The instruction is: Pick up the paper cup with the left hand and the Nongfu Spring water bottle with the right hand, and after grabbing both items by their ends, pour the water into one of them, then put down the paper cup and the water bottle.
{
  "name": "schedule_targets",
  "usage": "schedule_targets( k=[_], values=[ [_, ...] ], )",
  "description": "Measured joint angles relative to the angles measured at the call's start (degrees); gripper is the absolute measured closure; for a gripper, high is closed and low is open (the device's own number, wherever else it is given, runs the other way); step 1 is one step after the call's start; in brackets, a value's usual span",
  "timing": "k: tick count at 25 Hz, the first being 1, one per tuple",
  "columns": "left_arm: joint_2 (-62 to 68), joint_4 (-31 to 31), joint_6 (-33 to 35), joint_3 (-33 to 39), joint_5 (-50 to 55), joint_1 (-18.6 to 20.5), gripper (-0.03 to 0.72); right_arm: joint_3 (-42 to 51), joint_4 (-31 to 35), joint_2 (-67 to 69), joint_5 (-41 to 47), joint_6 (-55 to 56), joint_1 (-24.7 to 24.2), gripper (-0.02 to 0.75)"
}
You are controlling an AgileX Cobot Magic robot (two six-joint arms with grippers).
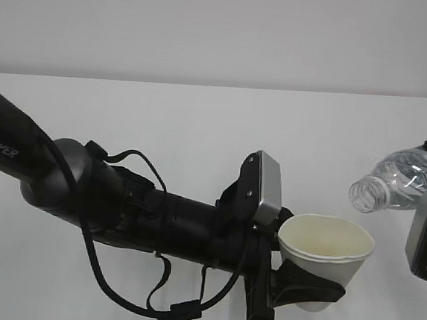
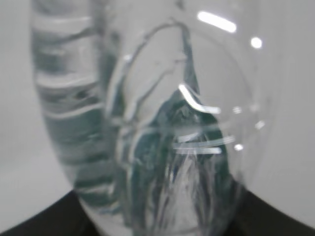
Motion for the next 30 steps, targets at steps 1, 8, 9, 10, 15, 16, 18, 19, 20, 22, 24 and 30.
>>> schedule_targets(
  k=[1,8,9,10,15,16,18,19,20,22,24,30],
  values=[
    [0.0,0.0,0.0,0.0,0.0,0.0,0.298,0.0,0.0,0.0,0.0,0.0,0.0,0.382],
    [0.0,0.0,0.0,0.0,0.0,0.0,0.298,0.0,0.0,0.0,-0.6,0.0,0.0,0.382],
    [0.0,0.0,0.0,0.0,0.0,0.0,0.298,0.0,0.0,0.0,-0.7,0.0,0.0,0.382],
    [0.0,0.0,0.0,0.0,0.0,0.0,0.299,0.0,0.0,0.0,-0.7,-0.1,0.0,0.382],
    [0.0,0.0,0.0,0.0,0.0,0.0,0.299,0.0,-0.1,0.0,-1.0,-0.2,0.0,0.382],
    [0.0,0.0,0.0,0.0,0.0,0.0,0.299,0.0,-0.4,0.0,-1.0,-0.2,0.0,0.382],
    [0.0,0.0,0.0,0.0,0.0,0.0,0.299,0.0,-0.7,0.0,-1.0,-0.3,0.0,0.382],
    [0.0,0.0,0.0,0.0,0.0,0.0,0.299,0.0,-1.0,0.0,-1.0,-0.3,0.0,0.382],
    [0.0,0.0,0.0,0.0,0.0,0.0,0.299,0.0,-1.0,0.0,-1.0,-0.4,0.0,0.382],
    [0.0,0.0,0.0,0.0,0.0,0.0,0.299,0.0,-1.1,0.0,-1.0,-0.4,0.0,0.382],
    [0.0,0.0,0.0,0.0,0.0,0.0,0.299,0.0,-1.2,0.0,-1.0,-0.4,0.0,0.382],
    [0.0,0.0,0.0,0.0,0.0,0.0,0.299,0.0,-1.4,0.0,-1.0,-0.6,0.0,0.382]
  ],
)
